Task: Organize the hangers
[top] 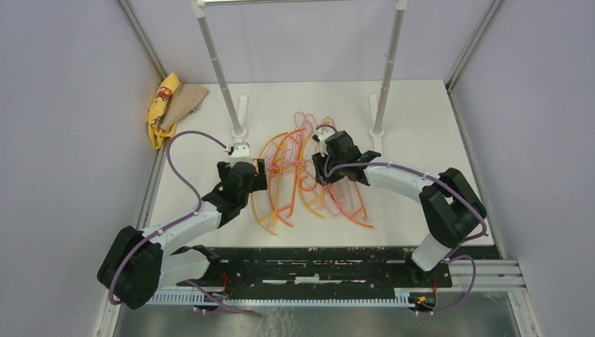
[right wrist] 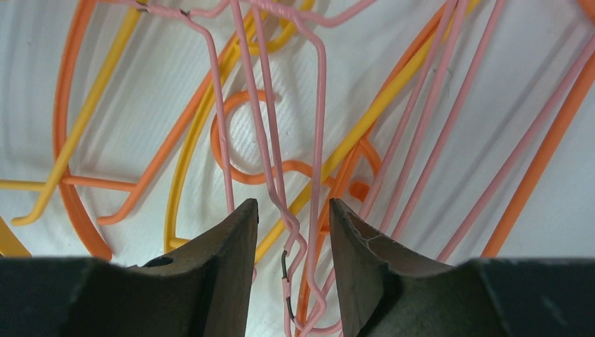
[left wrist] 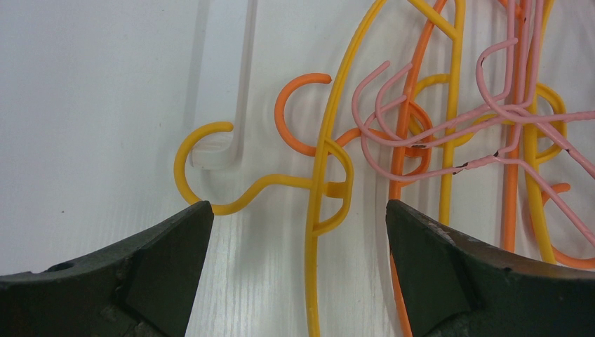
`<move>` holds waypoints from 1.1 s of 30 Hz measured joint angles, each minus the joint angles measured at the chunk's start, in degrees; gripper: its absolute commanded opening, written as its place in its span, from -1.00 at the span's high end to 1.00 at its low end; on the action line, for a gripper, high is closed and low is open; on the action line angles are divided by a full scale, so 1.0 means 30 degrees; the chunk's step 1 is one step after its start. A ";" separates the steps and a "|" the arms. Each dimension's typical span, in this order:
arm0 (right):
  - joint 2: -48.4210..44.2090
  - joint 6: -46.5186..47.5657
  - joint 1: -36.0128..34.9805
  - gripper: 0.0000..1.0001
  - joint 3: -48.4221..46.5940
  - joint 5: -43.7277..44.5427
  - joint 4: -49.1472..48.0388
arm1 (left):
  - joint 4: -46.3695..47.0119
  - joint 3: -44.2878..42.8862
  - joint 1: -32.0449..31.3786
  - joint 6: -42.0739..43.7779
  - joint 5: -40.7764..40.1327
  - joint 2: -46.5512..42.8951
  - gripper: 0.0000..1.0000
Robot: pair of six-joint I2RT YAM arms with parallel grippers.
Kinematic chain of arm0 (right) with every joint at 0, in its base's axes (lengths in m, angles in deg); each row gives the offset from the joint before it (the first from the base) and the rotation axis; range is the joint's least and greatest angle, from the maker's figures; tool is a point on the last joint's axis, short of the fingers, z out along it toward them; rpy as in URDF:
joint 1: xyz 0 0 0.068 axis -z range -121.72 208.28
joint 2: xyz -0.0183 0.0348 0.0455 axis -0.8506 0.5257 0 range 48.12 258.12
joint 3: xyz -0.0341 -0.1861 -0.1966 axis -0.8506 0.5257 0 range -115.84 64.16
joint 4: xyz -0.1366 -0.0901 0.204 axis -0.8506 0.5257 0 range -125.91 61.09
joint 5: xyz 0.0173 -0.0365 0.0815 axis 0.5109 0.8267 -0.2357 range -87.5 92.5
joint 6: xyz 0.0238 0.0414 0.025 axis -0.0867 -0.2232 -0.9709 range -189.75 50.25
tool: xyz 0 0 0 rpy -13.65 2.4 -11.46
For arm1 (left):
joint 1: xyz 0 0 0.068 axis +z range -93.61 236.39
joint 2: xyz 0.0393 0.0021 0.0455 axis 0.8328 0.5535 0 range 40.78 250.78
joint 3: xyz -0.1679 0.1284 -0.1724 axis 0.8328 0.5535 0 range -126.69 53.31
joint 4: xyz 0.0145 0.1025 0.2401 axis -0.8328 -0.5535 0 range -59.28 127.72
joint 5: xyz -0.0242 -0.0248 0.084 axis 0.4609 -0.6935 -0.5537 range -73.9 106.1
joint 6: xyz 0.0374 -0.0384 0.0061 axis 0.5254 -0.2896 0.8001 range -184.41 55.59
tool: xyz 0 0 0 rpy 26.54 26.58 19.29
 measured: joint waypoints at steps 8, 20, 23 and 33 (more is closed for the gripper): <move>0.1617 0.0102 0.0000 0.03 -0.2368 0.0430 -0.0539 | 0.0000 0.0000 0.0000 0.0000 0.0000 0.0000 -0.99; 0.3723 0.0408 0.0000 0.95 -0.2863 0.1654 -0.0845 | 0.0007 0.0000 0.0000 0.0000 -0.0015 0.0000 -1.00; 0.3723 0.0408 0.0000 0.99 -0.2856 0.1719 -0.0947 | 0.0015 0.0000 0.0000 0.0000 -0.0015 0.0058 -1.00; 0.0627 0.0146 0.0000 0.99 -0.1814 0.1953 -0.0780 | 0.0007 0.0000 0.0000 0.0000 -0.0051 0.0313 -1.00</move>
